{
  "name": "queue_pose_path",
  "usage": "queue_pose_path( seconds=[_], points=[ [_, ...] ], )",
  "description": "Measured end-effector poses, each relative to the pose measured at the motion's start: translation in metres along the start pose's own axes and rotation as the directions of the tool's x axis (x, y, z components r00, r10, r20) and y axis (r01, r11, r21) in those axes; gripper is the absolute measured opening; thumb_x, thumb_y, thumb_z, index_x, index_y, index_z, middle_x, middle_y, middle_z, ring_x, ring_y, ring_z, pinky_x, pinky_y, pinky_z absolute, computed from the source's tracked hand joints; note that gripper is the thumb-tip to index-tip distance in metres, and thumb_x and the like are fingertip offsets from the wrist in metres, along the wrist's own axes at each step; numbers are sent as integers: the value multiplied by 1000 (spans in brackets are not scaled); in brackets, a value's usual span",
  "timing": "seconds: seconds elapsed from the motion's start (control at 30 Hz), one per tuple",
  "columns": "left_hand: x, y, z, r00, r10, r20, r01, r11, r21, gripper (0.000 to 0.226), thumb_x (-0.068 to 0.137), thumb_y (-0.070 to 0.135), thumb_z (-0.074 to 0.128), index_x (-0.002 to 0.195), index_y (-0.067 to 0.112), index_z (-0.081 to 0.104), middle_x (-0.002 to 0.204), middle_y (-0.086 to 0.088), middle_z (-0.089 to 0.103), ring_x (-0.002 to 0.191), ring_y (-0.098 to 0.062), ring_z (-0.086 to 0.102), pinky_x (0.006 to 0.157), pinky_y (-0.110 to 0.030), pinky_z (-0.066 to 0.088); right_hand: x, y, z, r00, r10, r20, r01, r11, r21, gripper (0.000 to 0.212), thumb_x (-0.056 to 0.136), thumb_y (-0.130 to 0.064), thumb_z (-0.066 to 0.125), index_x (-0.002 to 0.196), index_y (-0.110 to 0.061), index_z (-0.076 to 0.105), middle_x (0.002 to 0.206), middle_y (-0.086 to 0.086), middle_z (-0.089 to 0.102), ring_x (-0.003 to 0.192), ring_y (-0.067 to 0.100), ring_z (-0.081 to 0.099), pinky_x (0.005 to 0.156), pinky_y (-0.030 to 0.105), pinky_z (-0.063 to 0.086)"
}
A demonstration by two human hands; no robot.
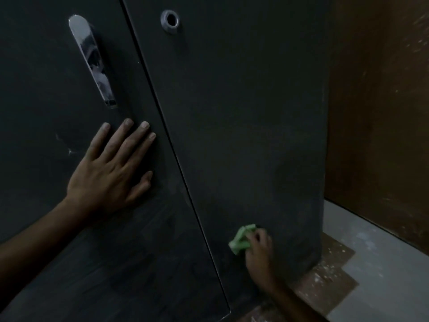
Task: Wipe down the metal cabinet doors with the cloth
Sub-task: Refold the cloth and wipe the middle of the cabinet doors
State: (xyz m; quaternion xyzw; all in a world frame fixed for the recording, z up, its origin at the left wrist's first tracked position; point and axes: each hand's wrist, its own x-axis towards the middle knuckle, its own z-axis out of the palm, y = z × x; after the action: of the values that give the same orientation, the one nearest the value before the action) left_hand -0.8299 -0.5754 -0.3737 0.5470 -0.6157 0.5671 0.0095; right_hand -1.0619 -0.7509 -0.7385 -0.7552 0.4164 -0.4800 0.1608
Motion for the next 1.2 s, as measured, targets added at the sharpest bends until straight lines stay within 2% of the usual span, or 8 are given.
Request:
queue_pose_path(
  seconds=[0.1, 0.2, 0.4, 0.63, 0.73, 0.83, 1.0, 1.2],
  points=[
    [0, 0, -1, 1000, 4, 0, -4, 1000, 10, 74, 103, 49, 43, 163, 8, 30, 171, -13, 24, 160, -33, 20, 129, -57, 17, 36, 51, -21, 957, 256, -135, -240, 963, 124, 27, 92, -36, 52, 108, -16, 60, 108, 26, 54, 91, 42, 57, 88, 55, 51],
    [0, 0, 0, 1000, 4, 6, -4, 1000, 0, 74, 103, 49, 43, 163, 8, 29, 172, -13, 24, 160, -33, 20, 129, -56, 16, 123, 58, -55, 784, 568, -251, -502, 817, 284, 39, 89, 6, 51, 127, 3, 55, 130, 29, 45, 113, 46, 51, 103, 48, 40],
    [0, 0, 2, 1000, 5, 6, -5, 1000, 8, 75, 103, 51, 42, 163, 8, 29, 172, -14, 24, 160, -33, 19, 129, -57, 16, 38, 5, 2, 947, 135, -291, -104, 987, 120, 32, 94, -17, 50, 126, -14, 56, 129, 10, 44, 111, 36, 52, 98, 51, 44],
    [-1, 0, 2, 1000, 13, -16, -13, 1000, 10, 75, 102, 49, 46, 163, 8, 31, 170, -15, 27, 159, -35, 23, 125, -61, 23, 158, 54, -60, 725, 593, -350, -473, 799, 372, 46, 96, 0, 51, 142, -3, 48, 135, 29, 44, 121, 44, 48, 103, 43, 37],
    [0, 0, 1, 999, 24, -47, -23, 1000, 11, 73, 102, 48, 46, 161, 6, 35, 169, -16, 31, 157, -36, 27, 124, -61, 25, 143, 16, -46, 838, 298, -457, -177, 941, 288, 39, 96, -4, 54, 135, 0, 53, 130, 24, 46, 116, 29, 47, 103, 33, 36],
    [1, -1, 3, 996, 36, -82, -37, 999, -8, 72, 101, 47, 48, 160, 5, 37, 167, -17, 34, 156, -36, 29, 122, -62, 27, 62, 26, -8, 940, 216, -262, -159, 962, 222, 43, 95, -21, 47, 135, -6, 52, 132, 19, 45, 118, 30, 49, 106, 41, 39],
    [1, 0, 5, 993, 45, -108, -47, 999, -21, 72, 101, 46, 47, 160, 5, 37, 167, -16, 35, 155, -37, 31, 121, -62, 29, 160, 80, -65, 625, 746, -233, -593, 647, 480, 59, 96, 5, 48, 153, -4, 36, 149, 29, 36, 135, 47, 39, 112, 43, 28],
    [-1, 2, 5, 997, 19, -78, -23, 999, -41, 72, 102, 47, 45, 161, 8, 34, 169, -13, 31, 158, -33, 25, 127, -57, 20, 129, -2, -43, 878, 207, -432, -104, 963, 249, 37, 100, -16, 49, 133, -1, 55, 129, 24, 48, 114, 31, 49, 97, 37, 42]
  ],
)
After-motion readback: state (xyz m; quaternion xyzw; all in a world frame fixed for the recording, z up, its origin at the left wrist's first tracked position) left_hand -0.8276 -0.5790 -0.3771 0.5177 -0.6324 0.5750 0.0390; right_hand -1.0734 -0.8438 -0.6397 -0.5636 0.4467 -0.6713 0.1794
